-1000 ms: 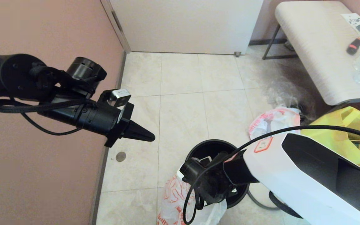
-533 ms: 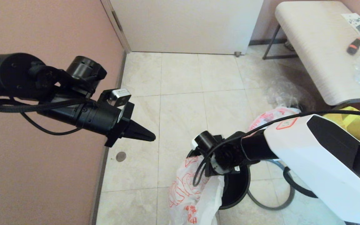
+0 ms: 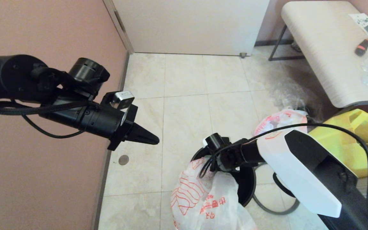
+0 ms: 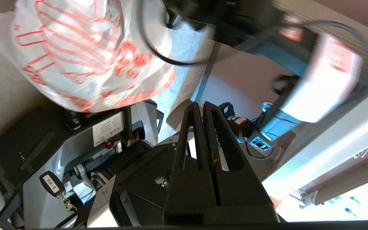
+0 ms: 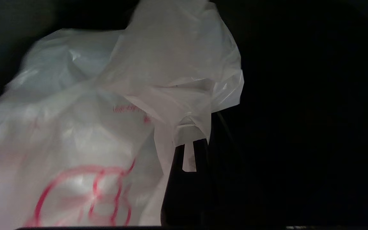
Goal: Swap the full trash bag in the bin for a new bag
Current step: Put the new garbage bag on the trash can
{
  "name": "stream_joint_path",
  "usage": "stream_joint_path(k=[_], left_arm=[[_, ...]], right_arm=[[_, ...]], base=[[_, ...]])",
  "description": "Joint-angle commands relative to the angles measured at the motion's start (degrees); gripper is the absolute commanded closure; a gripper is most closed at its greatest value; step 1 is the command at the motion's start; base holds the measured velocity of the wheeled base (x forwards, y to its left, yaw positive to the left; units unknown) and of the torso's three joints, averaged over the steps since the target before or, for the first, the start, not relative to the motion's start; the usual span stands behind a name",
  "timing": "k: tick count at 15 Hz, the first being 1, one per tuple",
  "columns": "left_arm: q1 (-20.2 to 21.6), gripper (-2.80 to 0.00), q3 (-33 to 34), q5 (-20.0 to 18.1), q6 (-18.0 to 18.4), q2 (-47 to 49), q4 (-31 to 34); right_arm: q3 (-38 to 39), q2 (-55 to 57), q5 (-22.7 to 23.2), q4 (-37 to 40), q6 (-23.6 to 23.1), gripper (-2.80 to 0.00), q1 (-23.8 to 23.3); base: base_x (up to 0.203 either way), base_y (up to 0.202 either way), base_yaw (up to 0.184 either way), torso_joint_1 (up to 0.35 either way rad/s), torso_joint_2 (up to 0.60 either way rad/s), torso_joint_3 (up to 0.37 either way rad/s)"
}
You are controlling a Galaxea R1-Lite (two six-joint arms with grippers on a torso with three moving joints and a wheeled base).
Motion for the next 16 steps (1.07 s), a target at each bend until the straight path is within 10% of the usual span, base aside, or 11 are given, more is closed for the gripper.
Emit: stream_joint_path(k=[1,9,16], left_arm=[[0.0,0.00,0.0,-0.2,-0.2,-0.3,0.2],[0.2,0.00,-0.1,-0.1,-1.4,-1.5,-0.7],[1.1,0.00,-0.1,-0.1,-1.4,-2.3,-0.9]], right_arm=[[-1.1,5.6,-0.7,-3.1,-1.4,0.00,-0.5],[-1.2,11.2,-4.8,-7.6,-7.7,0.00,-0.8],[13.2,4.2,-9.3,-13.0,-2.4,0.00,4.5]], base=[[0.000,0.000,0.000,0.000,0.00,0.000],[0.000,0.000,0.000,0.000,0.00,0.000],[0.000,0.000,0.000,0.000,0.00,0.000]])
